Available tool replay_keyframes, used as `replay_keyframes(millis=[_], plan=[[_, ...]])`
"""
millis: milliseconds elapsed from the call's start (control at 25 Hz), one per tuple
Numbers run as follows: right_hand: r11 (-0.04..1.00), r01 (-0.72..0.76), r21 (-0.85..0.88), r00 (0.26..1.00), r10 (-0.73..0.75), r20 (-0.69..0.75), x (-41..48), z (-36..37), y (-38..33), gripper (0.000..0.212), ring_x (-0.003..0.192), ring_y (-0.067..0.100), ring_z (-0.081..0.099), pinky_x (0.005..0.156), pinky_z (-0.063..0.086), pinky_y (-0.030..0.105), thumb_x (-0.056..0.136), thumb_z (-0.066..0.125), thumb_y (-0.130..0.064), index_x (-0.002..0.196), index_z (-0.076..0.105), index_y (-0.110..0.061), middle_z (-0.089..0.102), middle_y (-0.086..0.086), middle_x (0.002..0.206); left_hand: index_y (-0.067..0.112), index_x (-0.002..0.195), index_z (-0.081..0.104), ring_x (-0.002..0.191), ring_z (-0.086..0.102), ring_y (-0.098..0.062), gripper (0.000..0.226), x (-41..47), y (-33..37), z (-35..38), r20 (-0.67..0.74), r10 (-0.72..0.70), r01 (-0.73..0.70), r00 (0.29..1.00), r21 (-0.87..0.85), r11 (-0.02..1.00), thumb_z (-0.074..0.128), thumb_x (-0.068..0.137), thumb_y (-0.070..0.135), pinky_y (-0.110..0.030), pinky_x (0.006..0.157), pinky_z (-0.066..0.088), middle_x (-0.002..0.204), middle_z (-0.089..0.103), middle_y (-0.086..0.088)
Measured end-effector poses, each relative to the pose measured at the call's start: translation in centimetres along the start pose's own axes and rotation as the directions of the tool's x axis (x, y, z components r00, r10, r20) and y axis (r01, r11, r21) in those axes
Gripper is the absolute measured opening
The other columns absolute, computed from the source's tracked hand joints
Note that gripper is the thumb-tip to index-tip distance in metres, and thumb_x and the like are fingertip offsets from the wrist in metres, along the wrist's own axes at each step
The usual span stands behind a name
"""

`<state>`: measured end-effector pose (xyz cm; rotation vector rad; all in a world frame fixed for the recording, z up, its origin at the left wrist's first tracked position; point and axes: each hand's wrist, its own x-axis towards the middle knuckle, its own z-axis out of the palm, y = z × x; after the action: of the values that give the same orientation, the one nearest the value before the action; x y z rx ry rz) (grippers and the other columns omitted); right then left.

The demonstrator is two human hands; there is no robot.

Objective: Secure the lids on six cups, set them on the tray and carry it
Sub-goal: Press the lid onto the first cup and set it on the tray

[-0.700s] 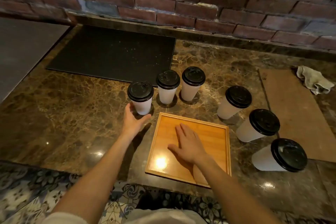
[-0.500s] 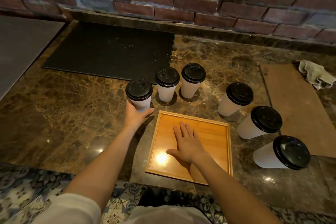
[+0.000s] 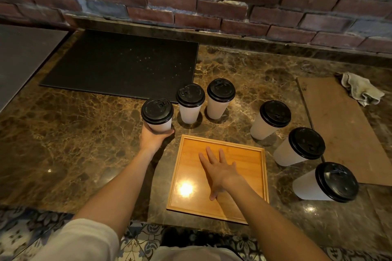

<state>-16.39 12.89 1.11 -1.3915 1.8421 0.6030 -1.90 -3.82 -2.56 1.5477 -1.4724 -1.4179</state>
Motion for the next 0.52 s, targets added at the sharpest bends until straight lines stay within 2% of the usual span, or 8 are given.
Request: replay_keyframes(millis=[200, 360, 520], plan=[[1.0, 0.016, 0.003, 1.0, -0.016, 0.001, -0.2, -0.1, 0.2, 0.132, 0.146, 0.036, -0.025, 0.116, 0.011, 0.067, 0.073, 0.085, -0.027, 0.153, -0.02, -0.03, -0.035, -0.004, 0.158, 0.016, 0.14, 0.039, 0.13, 0.043, -0.024, 0.089, -0.2, 0.4, -0.7, 0.006, 0.04, -0.04, 0.999, 0.023, 0.999, 0.086, 0.065, 0.016, -0.045, 0.11, 0.033, 0.138, 0.05, -0.005], [0.999, 0.032, -0.008, 0.999, -0.032, -0.022, -0.1, 0.1, 0.6, 0.131, 0.147, 0.035, -0.025, 0.115, 0.012, 0.066, 0.073, 0.085, -0.03, 0.153, -0.018, -0.03, -0.034, -0.004, 0.158, 0.018, 0.14, 0.038, 0.13, 0.042, -0.022, 0.092, -1.4, 2.7, -1.4, 0.069, 0.126, -0.126, 0.99, -0.01, 0.992, 0.087, 0.063, 0.02, -0.046, 0.109, 0.034, 0.139, 0.049, -0.003], [0.998, 0.059, 0.012, 0.994, -0.058, -0.089, 0.2, 0.7, 1.1, 0.13, 0.148, 0.034, -0.023, 0.116, 0.011, 0.064, 0.072, 0.085, -0.033, 0.154, -0.015, -0.031, -0.031, -0.004, 0.159, 0.023, 0.137, 0.04, 0.124, 0.047, -0.013, 0.093, -4.0, 6.5, -2.2, 0.183, 0.285, -0.278, 0.941, -0.065, 0.958, 0.089, 0.058, 0.026, -0.038, 0.102, 0.041, 0.133, 0.051, 0.006]])
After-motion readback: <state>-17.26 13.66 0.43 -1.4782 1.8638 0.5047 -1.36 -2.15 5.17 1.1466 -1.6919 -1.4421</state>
